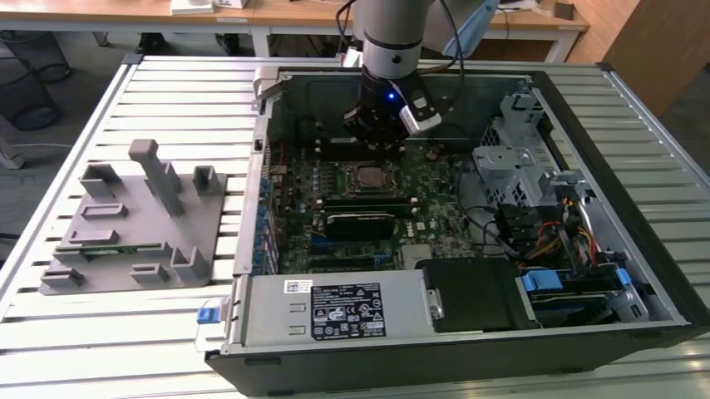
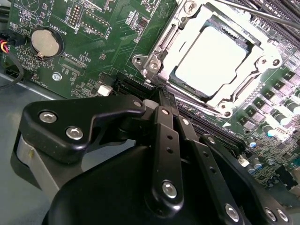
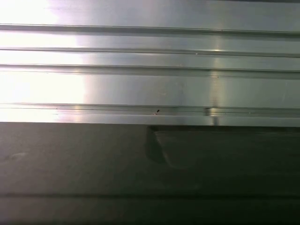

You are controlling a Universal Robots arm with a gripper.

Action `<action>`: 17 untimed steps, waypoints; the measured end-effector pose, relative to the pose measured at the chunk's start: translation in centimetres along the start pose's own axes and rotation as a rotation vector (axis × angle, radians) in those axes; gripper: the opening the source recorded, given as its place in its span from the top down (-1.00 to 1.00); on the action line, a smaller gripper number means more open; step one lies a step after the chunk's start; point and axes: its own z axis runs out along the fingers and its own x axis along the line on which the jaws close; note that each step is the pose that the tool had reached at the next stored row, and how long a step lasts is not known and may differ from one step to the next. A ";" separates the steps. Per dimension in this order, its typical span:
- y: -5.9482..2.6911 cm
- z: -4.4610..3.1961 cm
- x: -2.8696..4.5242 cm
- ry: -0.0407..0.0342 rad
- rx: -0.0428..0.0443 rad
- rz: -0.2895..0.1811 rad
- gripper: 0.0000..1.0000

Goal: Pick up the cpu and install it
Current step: 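Install the second cpu locking lever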

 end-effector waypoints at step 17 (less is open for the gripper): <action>-0.01 0.21 0.00 0.0040 0.0159 0.000 0.79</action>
